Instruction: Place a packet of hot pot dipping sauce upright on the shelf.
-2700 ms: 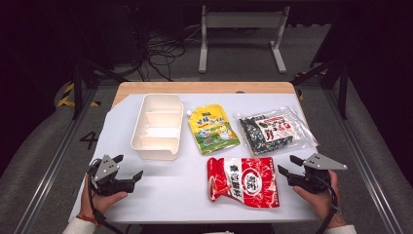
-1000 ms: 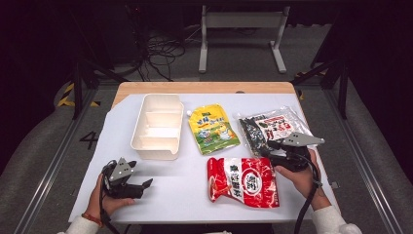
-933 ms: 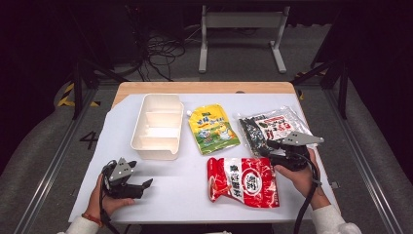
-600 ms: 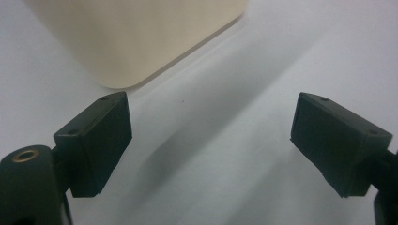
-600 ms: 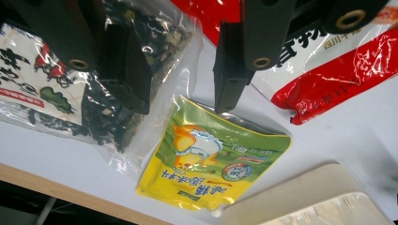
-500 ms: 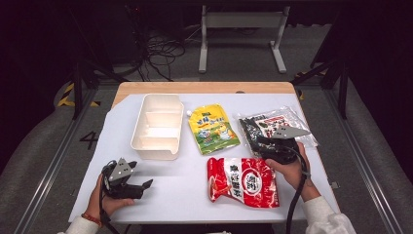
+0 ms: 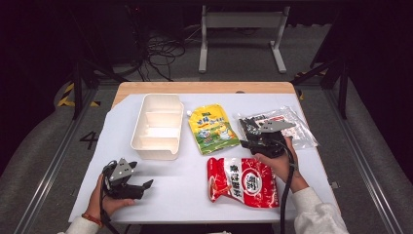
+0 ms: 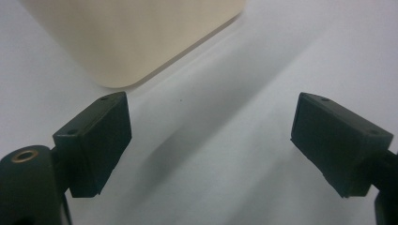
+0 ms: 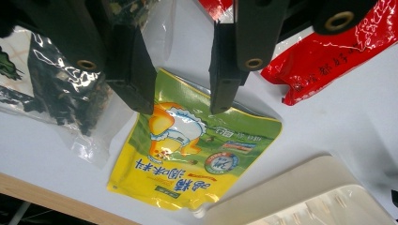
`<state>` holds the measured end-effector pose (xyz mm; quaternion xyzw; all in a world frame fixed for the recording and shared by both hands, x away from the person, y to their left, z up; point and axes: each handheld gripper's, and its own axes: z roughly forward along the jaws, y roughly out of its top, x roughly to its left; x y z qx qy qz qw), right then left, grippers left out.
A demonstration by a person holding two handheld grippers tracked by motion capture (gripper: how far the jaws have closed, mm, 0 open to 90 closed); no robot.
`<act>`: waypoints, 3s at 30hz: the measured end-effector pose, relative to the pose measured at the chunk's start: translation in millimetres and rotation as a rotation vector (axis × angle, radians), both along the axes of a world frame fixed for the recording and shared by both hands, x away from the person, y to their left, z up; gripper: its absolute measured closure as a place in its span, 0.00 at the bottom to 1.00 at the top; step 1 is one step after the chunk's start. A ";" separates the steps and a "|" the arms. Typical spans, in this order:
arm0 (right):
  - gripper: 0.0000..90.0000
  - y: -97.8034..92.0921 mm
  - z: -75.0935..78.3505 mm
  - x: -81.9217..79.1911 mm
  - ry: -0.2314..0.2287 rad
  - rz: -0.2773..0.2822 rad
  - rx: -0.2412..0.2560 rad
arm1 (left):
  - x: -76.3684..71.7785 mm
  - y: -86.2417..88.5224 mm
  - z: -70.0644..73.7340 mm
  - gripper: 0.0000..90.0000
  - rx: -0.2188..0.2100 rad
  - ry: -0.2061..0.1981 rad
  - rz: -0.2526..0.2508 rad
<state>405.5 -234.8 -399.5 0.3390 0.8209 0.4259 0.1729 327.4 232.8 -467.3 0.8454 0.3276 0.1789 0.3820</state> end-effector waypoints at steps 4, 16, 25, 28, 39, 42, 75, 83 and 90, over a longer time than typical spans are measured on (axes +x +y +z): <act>0.69 4.2 1.0 5.9 0.011 0.002 0.002 | -0.4 0.1 0.3 0.15 -0.001 -0.003 -0.001; 0.69 20.9 4.1 21.8 0.032 0.007 -0.024 | -1.1 -0.9 0.9 0.14 0.004 -0.006 -0.018; 0.68 34.4 5.3 30.9 0.047 0.008 -0.042 | -1.5 -1.4 0.9 0.13 0.002 -0.002 -0.026; 0.68 39.9 3.7 34.2 0.057 0.010 -0.062 | -1.7 -1.8 0.8 0.13 -0.001 0.001 -0.035; 0.66 52.5 -8.2 49.3 0.104 -0.002 -0.107 | -2.2 -3.4 0.9 0.13 0.005 0.000 -0.043; 0.65 54.3 -9.3 53.4 0.118 -0.016 -0.106 | -1.8 -4.4 0.4 0.13 0.007 0.002 -0.052; 0.51 57.2 -5.3 56.4 0.152 -0.041 -0.092 | -10.9 -17.1 4.9 0.14 -0.027 0.017 -0.141; 0.51 7.0 1.7 -18.2 0.103 -0.015 -0.050 | -17.0 -36.0 6.7 0.15 -0.043 0.040 -0.206; 0.45 -36.9 -16.3 -54.1 0.115 -0.096 -0.075 | -15.5 -54.7 6.2 0.15 -0.035 0.052 -0.258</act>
